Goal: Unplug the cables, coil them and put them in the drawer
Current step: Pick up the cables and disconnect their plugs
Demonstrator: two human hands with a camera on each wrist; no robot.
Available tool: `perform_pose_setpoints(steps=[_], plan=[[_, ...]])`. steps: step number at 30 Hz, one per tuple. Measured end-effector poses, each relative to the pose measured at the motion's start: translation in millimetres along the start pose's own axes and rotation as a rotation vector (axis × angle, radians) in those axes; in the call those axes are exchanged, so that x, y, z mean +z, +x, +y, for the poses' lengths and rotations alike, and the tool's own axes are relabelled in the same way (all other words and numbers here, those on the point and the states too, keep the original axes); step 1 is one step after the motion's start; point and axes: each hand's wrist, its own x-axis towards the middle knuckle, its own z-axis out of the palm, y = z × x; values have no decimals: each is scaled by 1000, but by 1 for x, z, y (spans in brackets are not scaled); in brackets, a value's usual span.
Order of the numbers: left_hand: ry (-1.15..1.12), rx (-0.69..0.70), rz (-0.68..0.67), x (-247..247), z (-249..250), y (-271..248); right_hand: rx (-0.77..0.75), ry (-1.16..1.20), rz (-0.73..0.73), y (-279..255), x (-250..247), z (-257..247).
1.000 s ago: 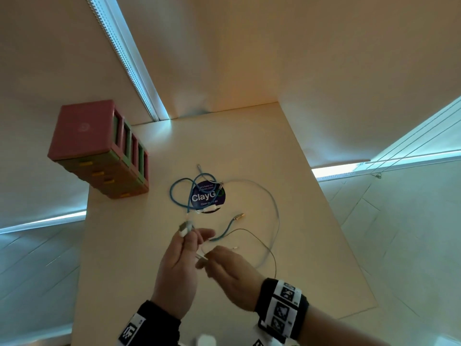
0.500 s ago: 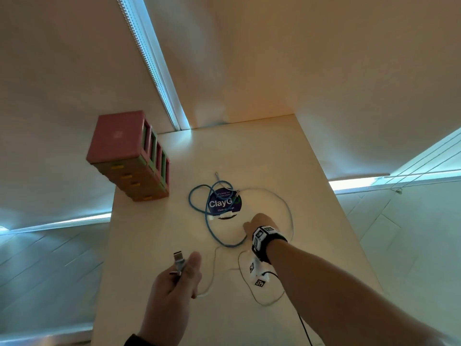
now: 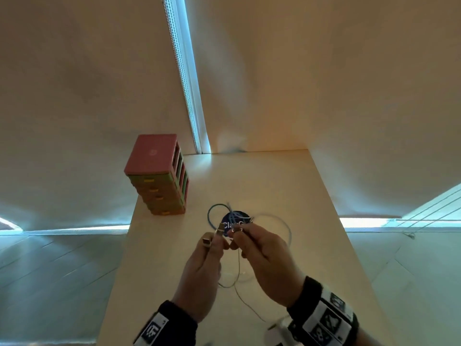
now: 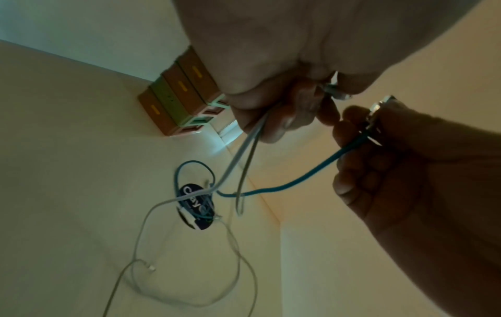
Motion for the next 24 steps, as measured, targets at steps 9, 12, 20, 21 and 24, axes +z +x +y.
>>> perform_pose_setpoints(steps=[9,12,20,21,24], plan=[[221,239,-234,34,17,8,103,278,287,-13,-4,-6],[248,229,-280,45,21,5,164,414,329,-14,-6,-6],[372,338,-219,56,18,22,101,271,334,-14,-17,-4],[356,334,-217,57,21,22,101,216,334,-14,-19,-5],[201,240,-214,59,27,21,70,80,303,-16,-22,3]])
